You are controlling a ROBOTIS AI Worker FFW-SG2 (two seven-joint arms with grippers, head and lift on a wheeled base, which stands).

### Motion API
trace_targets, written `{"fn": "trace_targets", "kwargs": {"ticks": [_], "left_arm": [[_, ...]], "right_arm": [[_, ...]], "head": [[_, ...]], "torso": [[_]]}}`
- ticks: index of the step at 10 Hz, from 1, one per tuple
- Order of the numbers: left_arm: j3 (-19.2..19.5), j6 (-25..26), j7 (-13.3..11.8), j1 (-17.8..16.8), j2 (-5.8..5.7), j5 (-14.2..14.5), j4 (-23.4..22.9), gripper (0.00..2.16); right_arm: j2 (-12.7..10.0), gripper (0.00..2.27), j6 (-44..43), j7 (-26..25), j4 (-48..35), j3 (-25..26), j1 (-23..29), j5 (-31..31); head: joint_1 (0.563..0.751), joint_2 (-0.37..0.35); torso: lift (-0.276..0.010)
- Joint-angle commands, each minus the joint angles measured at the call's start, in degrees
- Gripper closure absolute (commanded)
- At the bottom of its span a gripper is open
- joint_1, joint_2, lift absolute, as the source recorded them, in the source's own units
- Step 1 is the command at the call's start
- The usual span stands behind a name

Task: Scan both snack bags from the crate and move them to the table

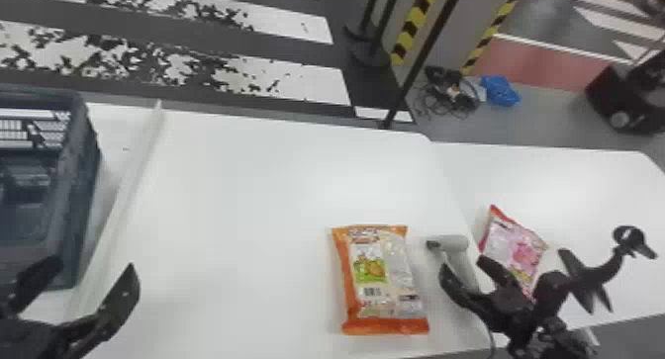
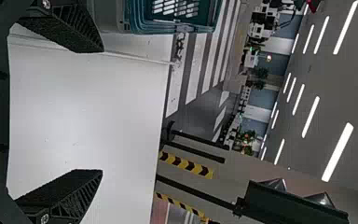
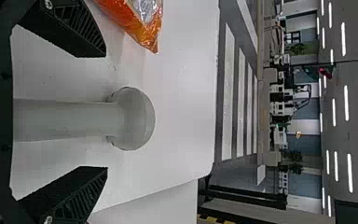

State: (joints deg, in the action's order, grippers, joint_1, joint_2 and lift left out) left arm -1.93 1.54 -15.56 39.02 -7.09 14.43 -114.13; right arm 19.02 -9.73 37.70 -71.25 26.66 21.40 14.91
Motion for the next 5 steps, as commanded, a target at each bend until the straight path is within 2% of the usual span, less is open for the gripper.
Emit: {"fn": "trace_targets", "kwargs": {"ticks": [1, 2, 3, 4, 5], "left_arm": [[-0.01, 0.00, -0.09, 0.00, 0.06, -0.01, -0.04, 0.07], [-0.10, 0.00, -0.26, 0.00, 0.06, -0.01, -0.04, 0.07], [-0.18, 0.00, -0.26, 0.00, 0.06, -0.01, -0.04, 0.07], [-0.18, 0.00, -0.26, 0.09, 0.06, -0.01, -0.12, 0.07], [-0.27, 0.00, -0.35, 0.09, 0.06, -0.01, -0.21, 0.07]], "right_arm": [[0.23, 0.08, -0.15, 0.00, 1.12, -1.17, -1.19, -1.20], [0.32, 0.38, -0.15, 0.00, 1.82, -1.35, -1.80, -1.82], [0.49, 1.57, 1.25, -0.09, 2.26, -1.43, -1.98, -1.73], [0.49, 2.25, 5.29, -0.09, 2.17, -0.99, -2.24, -1.29], [0.41, 2.25, 5.29, 0.00, 2.17, -0.73, -1.98, -1.12]], "head": [[0.695, -0.350], [0.695, -0.350], [0.695, -0.350], [0.695, -0.350], [0.695, -0.350]], "torso": [[-0.087], [-0.087], [-0.087], [-0.087], [-0.087]]}}
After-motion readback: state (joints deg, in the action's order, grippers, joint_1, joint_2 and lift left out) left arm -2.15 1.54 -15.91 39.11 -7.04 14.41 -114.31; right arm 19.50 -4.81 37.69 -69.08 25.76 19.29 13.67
